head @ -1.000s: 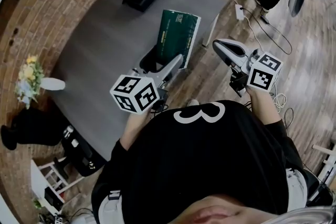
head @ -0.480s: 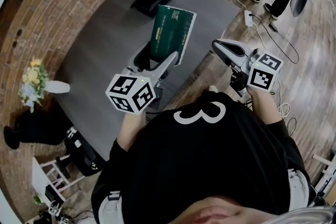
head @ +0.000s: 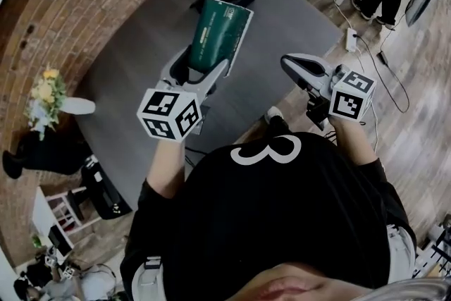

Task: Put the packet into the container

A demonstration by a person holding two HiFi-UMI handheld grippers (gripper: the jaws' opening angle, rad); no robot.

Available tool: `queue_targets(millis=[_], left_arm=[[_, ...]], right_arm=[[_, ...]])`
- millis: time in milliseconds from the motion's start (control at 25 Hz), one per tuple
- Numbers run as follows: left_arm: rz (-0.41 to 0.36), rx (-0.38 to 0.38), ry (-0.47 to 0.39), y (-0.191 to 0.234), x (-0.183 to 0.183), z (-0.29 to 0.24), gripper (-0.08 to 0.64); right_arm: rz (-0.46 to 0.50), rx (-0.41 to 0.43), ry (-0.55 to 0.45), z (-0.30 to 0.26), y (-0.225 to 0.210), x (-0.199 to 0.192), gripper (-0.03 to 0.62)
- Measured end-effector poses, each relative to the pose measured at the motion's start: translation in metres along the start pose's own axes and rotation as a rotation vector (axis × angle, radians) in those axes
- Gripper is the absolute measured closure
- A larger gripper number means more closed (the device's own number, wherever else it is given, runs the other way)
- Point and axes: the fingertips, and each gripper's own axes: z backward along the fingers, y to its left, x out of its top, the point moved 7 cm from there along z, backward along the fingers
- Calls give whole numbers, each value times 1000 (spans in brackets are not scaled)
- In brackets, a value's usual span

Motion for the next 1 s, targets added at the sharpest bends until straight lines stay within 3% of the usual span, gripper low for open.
queue_targets(millis=[360,600,1000], left_arm=[[-62,107,38,44,33,-64,178],[-189,120,99,71,53,-116,178],[-249,87,192,110,58,-178,178]], right_arm=[[-40,85,78,-35,-80,32,592],[-72,116,114,-49,-130,42,592],[-117,143,163,-61,-194,53,592]])
